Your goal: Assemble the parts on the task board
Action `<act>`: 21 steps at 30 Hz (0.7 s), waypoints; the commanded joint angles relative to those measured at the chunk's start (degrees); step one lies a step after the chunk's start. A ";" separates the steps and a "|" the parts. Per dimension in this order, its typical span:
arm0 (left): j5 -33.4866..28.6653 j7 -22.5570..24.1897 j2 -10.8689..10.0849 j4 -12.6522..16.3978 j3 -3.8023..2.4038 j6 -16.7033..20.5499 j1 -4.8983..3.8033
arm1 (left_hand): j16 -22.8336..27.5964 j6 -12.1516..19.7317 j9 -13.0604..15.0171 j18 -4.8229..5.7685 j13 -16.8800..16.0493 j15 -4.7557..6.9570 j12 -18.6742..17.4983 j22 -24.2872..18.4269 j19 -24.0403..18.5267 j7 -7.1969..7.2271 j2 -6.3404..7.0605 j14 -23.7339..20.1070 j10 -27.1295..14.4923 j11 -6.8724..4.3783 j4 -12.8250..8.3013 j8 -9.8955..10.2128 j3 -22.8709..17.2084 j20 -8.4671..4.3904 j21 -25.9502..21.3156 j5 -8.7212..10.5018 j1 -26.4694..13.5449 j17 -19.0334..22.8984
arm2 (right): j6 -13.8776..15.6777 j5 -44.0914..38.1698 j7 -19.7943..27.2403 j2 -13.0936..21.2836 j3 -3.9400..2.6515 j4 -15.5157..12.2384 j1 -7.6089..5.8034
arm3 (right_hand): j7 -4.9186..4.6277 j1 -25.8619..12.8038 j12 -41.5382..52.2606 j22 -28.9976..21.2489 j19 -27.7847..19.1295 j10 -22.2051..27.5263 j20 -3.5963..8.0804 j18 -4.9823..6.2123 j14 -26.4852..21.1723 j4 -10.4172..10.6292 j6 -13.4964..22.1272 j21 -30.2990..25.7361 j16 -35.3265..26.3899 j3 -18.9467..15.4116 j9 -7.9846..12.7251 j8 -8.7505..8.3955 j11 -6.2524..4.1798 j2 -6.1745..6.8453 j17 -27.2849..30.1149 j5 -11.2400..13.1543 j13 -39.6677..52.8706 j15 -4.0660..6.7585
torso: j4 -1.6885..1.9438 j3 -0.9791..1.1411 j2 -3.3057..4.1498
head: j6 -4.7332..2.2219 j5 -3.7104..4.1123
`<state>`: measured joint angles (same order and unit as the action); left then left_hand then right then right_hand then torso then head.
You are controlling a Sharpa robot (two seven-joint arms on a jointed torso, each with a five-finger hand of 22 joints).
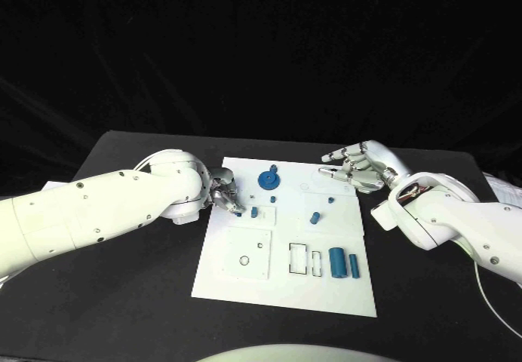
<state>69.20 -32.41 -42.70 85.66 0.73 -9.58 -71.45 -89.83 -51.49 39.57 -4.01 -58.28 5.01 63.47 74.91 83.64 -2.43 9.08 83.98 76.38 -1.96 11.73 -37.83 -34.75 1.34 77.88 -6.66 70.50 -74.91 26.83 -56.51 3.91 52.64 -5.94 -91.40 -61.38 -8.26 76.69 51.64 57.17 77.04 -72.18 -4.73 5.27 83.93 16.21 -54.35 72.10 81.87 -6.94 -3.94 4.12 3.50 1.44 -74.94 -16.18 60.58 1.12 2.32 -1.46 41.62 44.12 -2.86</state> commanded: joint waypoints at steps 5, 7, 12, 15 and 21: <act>0.80 -0.60 -0.33 0.49 0.16 -3.28 0.22 | -0.17 -0.15 -0.10 0.60 0.02 0.07 0.17 3.37 0.19 0.30 -0.27 6.02 0.34 -0.06 -7.50 -0.25 -7.90 -0.02 0.16 -0.31 0.39 -15.09 | -0.74 0.05 0.68 -0.03 0.00 -0.05 0.07 | -0.24 -0.15 -0.36 -0.09 -0.50 0.31 -0.07 0.92 3.33 -0.03 -0.27 -0.39 -0.30 -0.30 -0.06 0.18 -0.09 -0.48 -2.18 -0.32 -0.08 -0.03 | 0.02 -0.02 0.01 | 0.12 -0.07; 0.81 -0.61 -0.33 0.51 0.16 -3.33 0.22 | -0.17 -0.15 -0.10 0.60 0.02 0.07 0.17 3.37 0.19 0.30 -0.27 6.02 0.34 -0.06 -7.50 -0.25 -7.90 -0.02 0.16 -0.31 0.39 -15.09 | -0.76 0.06 0.70 -0.04 0.00 -0.05 0.08 | -0.24 -0.15 -0.36 -0.09 -0.50 0.31 -0.07 0.92 3.33 -0.03 -0.27 -0.39 -0.30 -0.30 -0.06 0.18 -0.09 -0.48 -2.18 -0.32 -0.08 -0.03 | 0.02 0.00 -0.02 | 0.13 -0.12; 0.82 -0.68 -0.30 0.54 0.16 -3.07 0.23 | -0.17 -0.20 -0.10 0.59 0.05 0.07 0.15 3.34 0.17 0.31 -0.21 6.02 0.35 -0.07 -7.53 -0.27 -7.97 -0.03 0.12 -0.34 0.34 -15.09 | -0.81 0.07 0.73 -0.04 0.00 -0.07 0.08 | -0.24 -0.15 -0.36 -0.09 -0.50 0.31 -0.07 0.92 3.33 -0.03 -0.27 -0.39 -0.30 -0.30 -0.06 0.18 -0.09 -0.48 -2.18 -0.32 -0.08 -0.03 | 0.01 -0.01 0.01 | 0.18 -0.12; 0.76 -0.79 -0.19 0.44 0.16 -2.61 0.23 | -0.17 -0.25 -0.09 0.59 0.06 0.07 0.15 3.31 0.16 0.31 -0.19 6.02 0.37 -0.07 -7.50 -0.28 -8.03 -0.03 0.09 -0.36 0.23 -15.09 | -0.81 0.08 0.74 -0.05 0.00 -0.07 0.08 | -0.24 -0.15 -0.36 -0.09 -0.50 0.31 -0.07 0.92 3.33 -0.03 -0.27 -0.39 -0.30 -0.30 -0.06 0.18 -0.09 -0.48 -2.18 -0.32 -0.08 -0.03 | 0.01 0.00 0.00 | 0.17 -0.13; -0.47 -1.44 0.37 -0.13 0.16 -1.75 0.22 | -0.17 -1.18 0.03 0.64 0.15 0.15 0.24 3.55 0.26 0.68 0.09 6.02 0.81 -0.23 -5.87 -0.52 -7.12 -0.08 0.18 -0.12 -2.98 -15.09 | -0.82 0.09 0.72 -0.05 0.00 -0.11 0.09 | -0.24 -0.15 -0.36 -0.09 -0.50 0.31 -0.07 0.92 3.33 -0.03 -0.27 -0.39 -0.30 -0.30 -0.06 0.18 -0.09 -0.48 -2.18 -0.32 -0.08 -0.03 | -0.04 0.04 0.02 | 0.17 -0.18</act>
<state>69.65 -32.75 -42.64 85.75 0.67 -10.44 -71.49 -89.83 -51.55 39.55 -4.02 -58.19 5.01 63.47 74.91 83.63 -2.42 8.73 83.98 76.73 -2.30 11.51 -38.24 -35.92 1.34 77.88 -6.83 68.90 -74.90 26.74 -56.33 4.04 52.62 -5.94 -91.42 -61.35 -8.26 76.69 51.64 57.13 77.04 -72.18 -4.73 5.28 83.93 16.21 -54.35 71.90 81.88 -6.94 -3.93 4.12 3.50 1.44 -74.92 -16.18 60.55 1.12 2.32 -1.45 41.61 44.30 -3.02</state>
